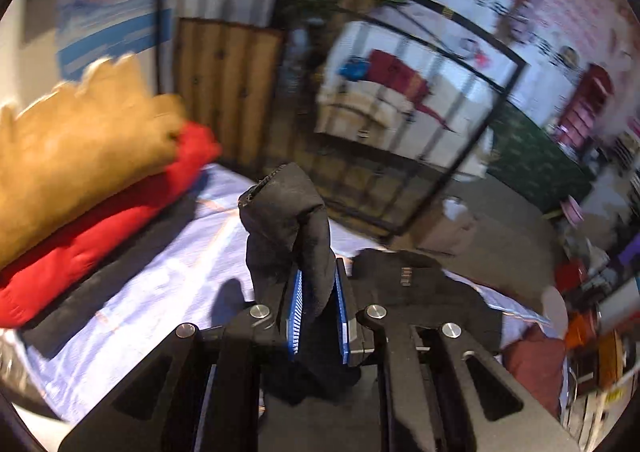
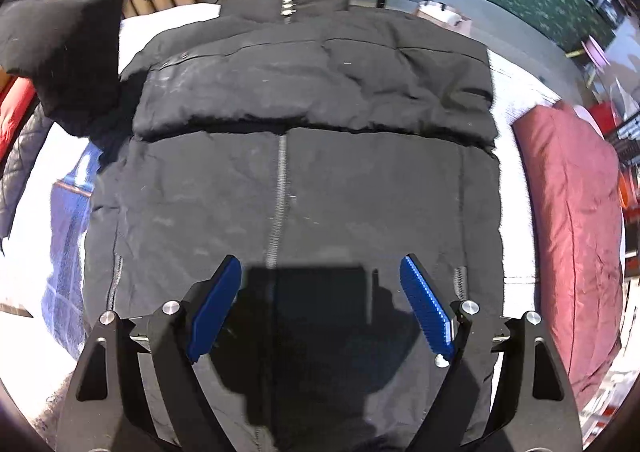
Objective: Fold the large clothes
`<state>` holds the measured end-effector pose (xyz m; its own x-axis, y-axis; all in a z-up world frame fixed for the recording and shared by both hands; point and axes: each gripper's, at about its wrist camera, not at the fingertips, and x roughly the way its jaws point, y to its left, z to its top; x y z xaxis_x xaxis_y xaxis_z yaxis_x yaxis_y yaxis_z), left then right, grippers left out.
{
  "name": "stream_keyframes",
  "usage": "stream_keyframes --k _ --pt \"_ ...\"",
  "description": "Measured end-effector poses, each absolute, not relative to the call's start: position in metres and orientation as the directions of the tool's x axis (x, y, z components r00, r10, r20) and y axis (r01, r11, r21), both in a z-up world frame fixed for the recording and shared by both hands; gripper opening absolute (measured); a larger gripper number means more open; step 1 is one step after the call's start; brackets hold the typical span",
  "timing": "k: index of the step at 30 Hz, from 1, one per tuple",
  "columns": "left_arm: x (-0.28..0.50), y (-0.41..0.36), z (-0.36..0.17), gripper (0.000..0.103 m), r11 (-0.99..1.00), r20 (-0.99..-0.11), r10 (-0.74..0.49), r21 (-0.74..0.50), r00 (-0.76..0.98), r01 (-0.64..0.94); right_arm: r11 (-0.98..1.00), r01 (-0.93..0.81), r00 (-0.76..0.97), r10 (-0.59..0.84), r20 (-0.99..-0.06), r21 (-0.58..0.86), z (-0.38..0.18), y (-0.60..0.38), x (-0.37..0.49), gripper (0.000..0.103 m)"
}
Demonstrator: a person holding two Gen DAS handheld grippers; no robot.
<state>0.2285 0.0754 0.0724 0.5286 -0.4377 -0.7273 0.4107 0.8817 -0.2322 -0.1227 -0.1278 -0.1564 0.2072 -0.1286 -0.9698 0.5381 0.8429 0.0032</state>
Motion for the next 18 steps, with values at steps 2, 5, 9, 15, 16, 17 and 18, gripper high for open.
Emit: stream_keyframes --k 2,5,9,15,16,17,18 --pt "0.218 0.033 0.065 0.015 0.848 -0.731 -0.471 -0.221 0.493 0.481 0.825 0.565 0.203 -0.134 -0.970 0.004 -0.156 -0.135 -0.131 0.081" --pt "0.201 -0.018 0.052 0.021 0.801 -0.744 -0.513 -0.235 0.429 0.550 0.792 0.610 0.185 -0.144 -0.972 -0.001 -0.159 -0.148 -0.147 0.081" --pt "0.165 -0.082 0.041 0.068 0.719 -0.746 -0.563 -0.228 0.357 0.657 0.747 0.665 0.150 -0.151 -0.977 -0.013 -0.165 -0.163 -0.168 0.081" --pt "0.098 -0.145 0.021 0.077 0.515 -0.774 -0.615 -0.254 0.147 0.819 0.686 0.728 0.115 -0.145 -0.983 -0.016 -0.172 -0.185 -0.189 0.081" --pt "0.089 -0.144 0.016 0.078 0.498 -0.779 -0.613 -0.253 0.130 0.829 0.675 0.737 0.114 -0.146 -0.983 -0.015 -0.172 -0.190 -0.191 0.081" --pt "0.085 -0.143 0.012 0.078 0.493 -0.783 -0.609 -0.255 0.122 0.832 0.659 0.752 0.115 -0.147 -0.982 -0.011 -0.171 -0.196 -0.193 0.081" --pt "0.085 -0.139 0.008 0.080 0.497 -0.790 -0.602 -0.257 0.115 0.829 0.647 0.762 0.116 -0.148 -0.982 -0.008 -0.170 -0.202 -0.194 0.081"
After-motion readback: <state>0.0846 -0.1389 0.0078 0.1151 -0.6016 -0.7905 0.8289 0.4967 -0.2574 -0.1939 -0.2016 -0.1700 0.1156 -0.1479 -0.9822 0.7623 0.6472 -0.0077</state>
